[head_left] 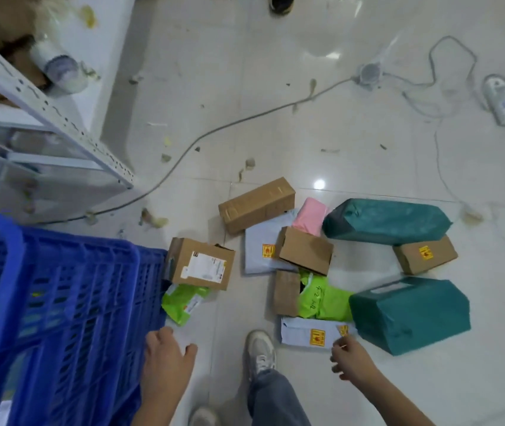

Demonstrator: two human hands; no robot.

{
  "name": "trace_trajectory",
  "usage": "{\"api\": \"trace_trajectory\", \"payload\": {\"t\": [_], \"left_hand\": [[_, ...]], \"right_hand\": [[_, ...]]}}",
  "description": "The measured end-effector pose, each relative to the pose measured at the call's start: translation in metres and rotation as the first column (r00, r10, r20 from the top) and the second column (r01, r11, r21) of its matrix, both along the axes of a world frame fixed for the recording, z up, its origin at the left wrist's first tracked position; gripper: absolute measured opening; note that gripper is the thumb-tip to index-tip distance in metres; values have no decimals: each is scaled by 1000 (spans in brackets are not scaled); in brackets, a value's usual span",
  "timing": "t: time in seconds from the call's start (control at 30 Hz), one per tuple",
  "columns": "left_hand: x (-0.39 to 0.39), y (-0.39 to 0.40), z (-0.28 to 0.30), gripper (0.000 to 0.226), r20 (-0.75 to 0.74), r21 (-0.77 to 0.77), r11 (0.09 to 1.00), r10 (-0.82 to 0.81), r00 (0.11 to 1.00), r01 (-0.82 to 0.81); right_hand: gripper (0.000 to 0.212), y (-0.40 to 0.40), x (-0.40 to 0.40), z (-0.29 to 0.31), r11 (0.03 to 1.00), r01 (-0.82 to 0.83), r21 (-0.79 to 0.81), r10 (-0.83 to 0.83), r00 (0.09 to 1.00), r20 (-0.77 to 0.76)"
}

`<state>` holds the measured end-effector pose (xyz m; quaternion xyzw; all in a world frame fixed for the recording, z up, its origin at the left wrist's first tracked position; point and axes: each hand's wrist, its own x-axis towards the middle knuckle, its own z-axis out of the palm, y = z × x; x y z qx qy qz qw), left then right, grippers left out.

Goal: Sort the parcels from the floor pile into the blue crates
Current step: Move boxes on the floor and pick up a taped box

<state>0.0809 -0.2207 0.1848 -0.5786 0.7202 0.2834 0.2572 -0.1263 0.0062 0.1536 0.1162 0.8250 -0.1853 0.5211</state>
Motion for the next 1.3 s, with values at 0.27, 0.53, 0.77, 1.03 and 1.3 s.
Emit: {"api": "trace_trajectory", "payload": {"t": [0.27, 0.53, 0.77, 1.03, 1.3], "left_hand": [[-49, -45, -20, 42, 22, -18, 989, -146, 989, 147], [-95, -78, -42, 52, -52, 10, 996, -88, 995, 89], [-111, -88, -87, 62, -62, 108, 975, -190, 980, 196], [-169, -142, -173, 68, -24, 109, 956, -270, 963, 271], [-213, -174, -271, 110, -180, 100, 932, -327, 928, 348]], "right_hand": [[6, -51, -54, -21, 997, -26, -67, 26, 1000, 2], [7, -87, -65, -50, 997, 26, -71, -22, 998, 58], [13, -125, -58, -80, 997, 48, -60, -42, 994, 99], [11, -168, -88, -112, 925, 341, -169, -318, 937, 147], [14, -214, -112, -202, 890, 390, -237, -339, 912, 229]]}}
